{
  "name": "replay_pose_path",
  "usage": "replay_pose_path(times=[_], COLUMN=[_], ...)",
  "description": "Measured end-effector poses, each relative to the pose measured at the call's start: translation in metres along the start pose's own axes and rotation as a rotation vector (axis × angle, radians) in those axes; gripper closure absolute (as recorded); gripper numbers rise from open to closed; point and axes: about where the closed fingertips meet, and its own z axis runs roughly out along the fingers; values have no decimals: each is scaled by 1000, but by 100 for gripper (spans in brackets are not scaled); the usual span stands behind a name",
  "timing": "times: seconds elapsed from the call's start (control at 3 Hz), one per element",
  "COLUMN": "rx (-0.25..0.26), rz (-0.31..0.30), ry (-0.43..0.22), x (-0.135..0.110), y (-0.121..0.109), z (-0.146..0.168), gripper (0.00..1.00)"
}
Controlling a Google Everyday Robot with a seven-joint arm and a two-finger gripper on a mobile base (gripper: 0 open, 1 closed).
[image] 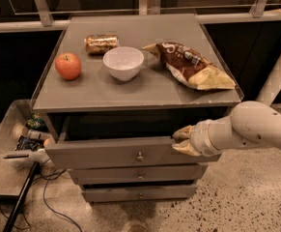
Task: Open top drawer
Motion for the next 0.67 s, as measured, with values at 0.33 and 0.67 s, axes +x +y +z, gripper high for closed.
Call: replay_pose_path(times=[0.33,0.67], rx=[14,14], rz=[-16,-16], ry=[-15,-15], x=[-11,-11], y=[8,8], z=[-10,-10], gripper=[100,82])
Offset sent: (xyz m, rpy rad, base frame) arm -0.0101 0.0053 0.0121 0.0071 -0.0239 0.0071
